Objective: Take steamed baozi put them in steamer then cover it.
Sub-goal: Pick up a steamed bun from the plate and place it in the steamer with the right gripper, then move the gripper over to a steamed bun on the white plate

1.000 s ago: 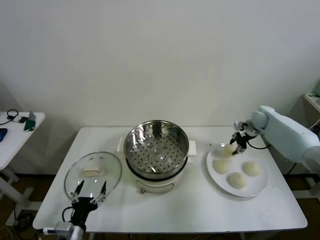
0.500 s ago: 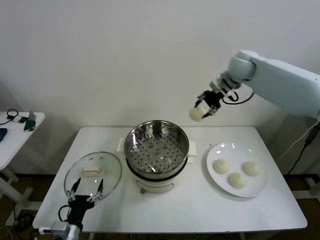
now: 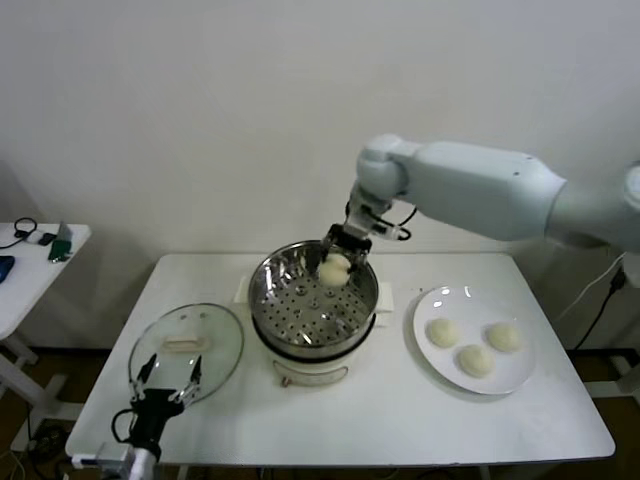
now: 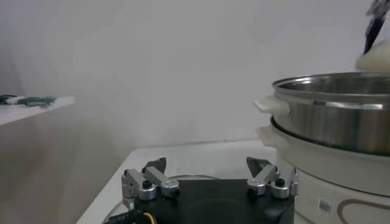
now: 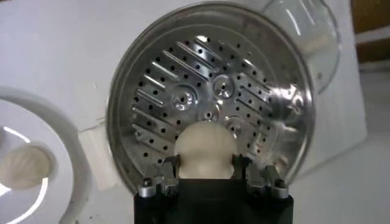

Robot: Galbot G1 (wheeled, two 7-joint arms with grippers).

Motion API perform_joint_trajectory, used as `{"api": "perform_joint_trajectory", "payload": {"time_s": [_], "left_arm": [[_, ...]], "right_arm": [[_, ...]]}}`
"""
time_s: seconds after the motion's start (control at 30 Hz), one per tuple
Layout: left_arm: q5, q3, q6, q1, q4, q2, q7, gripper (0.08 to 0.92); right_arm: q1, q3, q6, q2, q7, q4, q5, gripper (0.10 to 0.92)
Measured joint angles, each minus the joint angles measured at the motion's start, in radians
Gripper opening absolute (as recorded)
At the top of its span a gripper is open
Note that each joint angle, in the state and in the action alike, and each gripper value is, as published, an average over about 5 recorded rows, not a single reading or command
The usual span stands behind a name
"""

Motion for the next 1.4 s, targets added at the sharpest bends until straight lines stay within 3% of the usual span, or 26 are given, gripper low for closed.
{"api": "perform_joint_trajectory", "payload": {"time_s": [0.27, 0.53, 0.77, 1.03, 1.23, 1.4], "left_arm": [[-0.003, -0.003, -0.001, -0.005, 0.010, 0.000, -0.002, 0.823], [-0.011, -0.004, -0.003, -0.004, 0.013, 0.003, -0.002, 0.823], [-0.012, -0.004, -0.004, -0.003, 0.006, 0.003, -0.002, 0.823], [-0.010, -0.003, -0.002, 0.005, -0.006, 0.000, -0.002, 0.823], [-0.004, 0.004, 0.000, 0.005, -0.012, -0.007, -0.001, 0.823], [-0.003, 0.010, 0.001, -0.001, -0.013, -0.010, -0.001, 0.823]], "right_arm": [[-0.093, 0.063, 0.060, 0.088, 0.070, -0.153, -0.148, 0.597], [-0.136, 0.089, 0.083, 0.138, 0.097, -0.246, -0.188, 0.610], [-0.131, 0.088, 0.086, 0.142, 0.100, -0.262, -0.147, 0.777], [0.013, 0.000, 0.016, 0.068, 0.026, -0.201, 0.123, 0.822], [0.180, -0.145, -0.155, -0.078, -0.029, -0.108, 0.439, 0.823], [0.297, -0.307, -0.302, -0.222, -0.034, -0.010, 0.604, 0.823]]}}
